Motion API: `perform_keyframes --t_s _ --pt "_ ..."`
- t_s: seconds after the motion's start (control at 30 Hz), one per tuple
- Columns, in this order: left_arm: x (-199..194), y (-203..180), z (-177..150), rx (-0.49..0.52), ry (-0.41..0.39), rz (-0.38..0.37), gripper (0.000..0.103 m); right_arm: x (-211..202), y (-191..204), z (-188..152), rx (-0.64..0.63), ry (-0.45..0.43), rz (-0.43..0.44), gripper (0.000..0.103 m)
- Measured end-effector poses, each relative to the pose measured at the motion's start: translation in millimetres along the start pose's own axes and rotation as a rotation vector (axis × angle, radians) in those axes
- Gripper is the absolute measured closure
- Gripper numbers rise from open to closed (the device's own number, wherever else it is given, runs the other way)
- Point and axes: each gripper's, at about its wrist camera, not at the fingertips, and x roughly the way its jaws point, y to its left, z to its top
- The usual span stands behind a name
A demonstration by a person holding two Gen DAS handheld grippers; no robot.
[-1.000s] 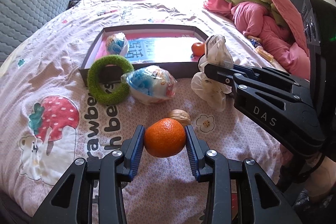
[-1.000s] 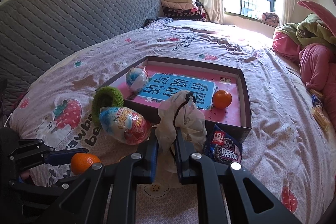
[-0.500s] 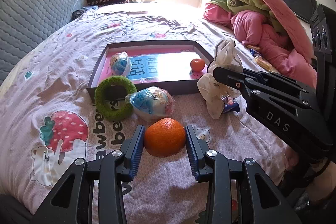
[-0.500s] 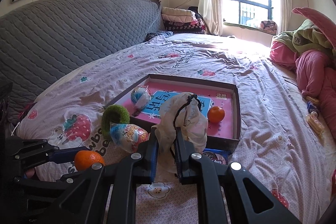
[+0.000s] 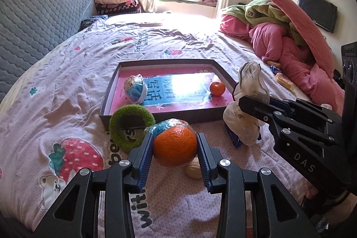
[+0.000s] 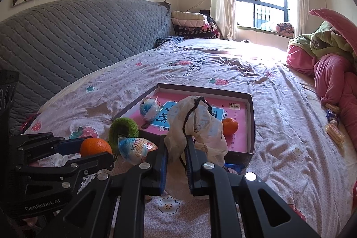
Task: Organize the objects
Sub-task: 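Lift and carry the mandarin over the pink tray with the left tool while the right tool carries the bag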
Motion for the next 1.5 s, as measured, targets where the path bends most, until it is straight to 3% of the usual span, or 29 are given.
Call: perform_keyframes --t_s 1.5 --pt "60 45 104 -0.001 -0.092 -0.025 0.064 54 -16 65 -0.041 -0.036 -0.027 0.088"
